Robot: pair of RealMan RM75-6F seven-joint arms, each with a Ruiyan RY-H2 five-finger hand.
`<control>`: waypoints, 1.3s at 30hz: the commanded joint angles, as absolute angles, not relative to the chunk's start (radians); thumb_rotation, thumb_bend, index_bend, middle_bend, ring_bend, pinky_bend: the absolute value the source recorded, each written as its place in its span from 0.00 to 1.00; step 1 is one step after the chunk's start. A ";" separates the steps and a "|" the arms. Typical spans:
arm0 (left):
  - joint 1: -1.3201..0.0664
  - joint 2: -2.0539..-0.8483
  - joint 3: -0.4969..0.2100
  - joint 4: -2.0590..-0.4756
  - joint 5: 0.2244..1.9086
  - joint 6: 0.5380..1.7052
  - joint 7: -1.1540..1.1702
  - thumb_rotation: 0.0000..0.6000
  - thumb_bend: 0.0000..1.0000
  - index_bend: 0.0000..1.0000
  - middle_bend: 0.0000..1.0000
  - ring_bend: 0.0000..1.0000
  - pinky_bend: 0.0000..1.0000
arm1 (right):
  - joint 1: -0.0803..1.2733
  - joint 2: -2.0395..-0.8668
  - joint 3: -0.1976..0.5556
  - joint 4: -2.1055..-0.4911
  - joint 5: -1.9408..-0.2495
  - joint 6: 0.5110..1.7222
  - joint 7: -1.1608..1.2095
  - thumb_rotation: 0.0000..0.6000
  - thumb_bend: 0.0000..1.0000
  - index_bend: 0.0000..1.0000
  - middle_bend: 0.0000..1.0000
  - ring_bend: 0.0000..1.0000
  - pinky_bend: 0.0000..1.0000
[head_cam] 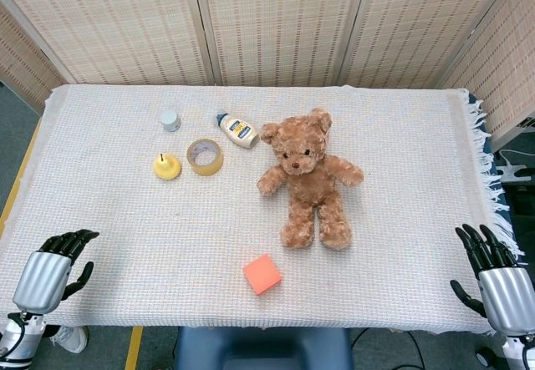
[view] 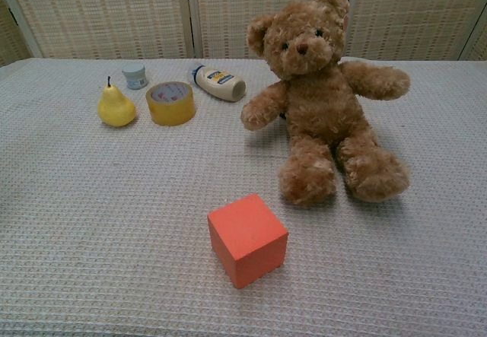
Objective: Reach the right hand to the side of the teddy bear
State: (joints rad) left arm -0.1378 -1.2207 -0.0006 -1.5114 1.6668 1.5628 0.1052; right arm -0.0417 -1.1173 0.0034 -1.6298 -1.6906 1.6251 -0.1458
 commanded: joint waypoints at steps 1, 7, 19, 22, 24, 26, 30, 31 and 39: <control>-0.133 -1.211 0.003 -1.528 1.665 1.563 0.073 1.00 0.43 0.21 0.23 0.25 0.35 | -0.027 -1.165 0.033 -1.584 -1.686 1.641 -0.159 1.00 0.12 0.00 0.08 0.02 0.22; -0.135 -1.198 0.010 -1.536 1.671 1.555 0.064 1.00 0.43 0.21 0.23 0.25 0.35 | 0.038 -1.250 0.130 -1.513 -1.667 1.662 -0.192 1.00 0.12 0.13 0.20 0.14 0.27; -0.143 -1.181 0.021 -1.553 1.669 1.520 0.062 1.00 0.43 0.24 0.23 0.25 0.35 | 0.202 -1.383 0.189 -1.366 -1.675 1.536 -0.272 1.00 0.12 0.23 0.28 0.22 0.36; -0.145 -1.178 0.023 -1.559 1.666 1.511 0.056 1.00 0.43 0.25 0.24 0.25 0.35 | 0.249 -1.430 0.199 -1.317 -1.653 1.480 -0.297 1.00 0.12 0.23 0.28 0.22 0.35; -0.147 -1.176 0.026 -1.558 1.669 1.506 0.058 1.00 0.43 0.25 0.24 0.25 0.36 | 0.269 -1.445 0.198 -1.311 -1.636 1.446 -0.307 1.00 0.12 0.23 0.28 0.22 0.34; -0.147 -1.175 0.028 -1.558 1.668 1.501 0.061 1.00 0.43 0.26 0.24 0.25 0.36 | 0.286 -1.455 0.197 -1.310 -1.624 1.420 -0.308 1.00 0.12 0.23 0.28 0.22 0.33; -0.149 -1.171 0.031 -1.567 1.670 1.495 0.055 1.00 0.43 0.27 0.24 0.25 0.36 | 0.317 -1.490 0.191 -1.282 -1.623 1.401 -0.312 1.00 0.12 0.23 0.28 0.21 0.32; -0.149 -1.171 0.032 -1.566 1.672 1.496 0.057 1.00 0.43 0.27 0.24 0.25 0.36 | 0.323 -1.499 0.189 -1.273 -1.627 1.403 -0.311 1.00 0.12 0.23 0.28 0.21 0.32; -0.150 -1.169 0.037 -1.570 1.677 1.489 0.064 1.00 0.43 0.27 0.24 0.25 0.36 | 0.377 -1.589 0.194 -1.170 -1.630 1.412 -0.304 1.00 0.12 0.24 0.28 0.21 0.32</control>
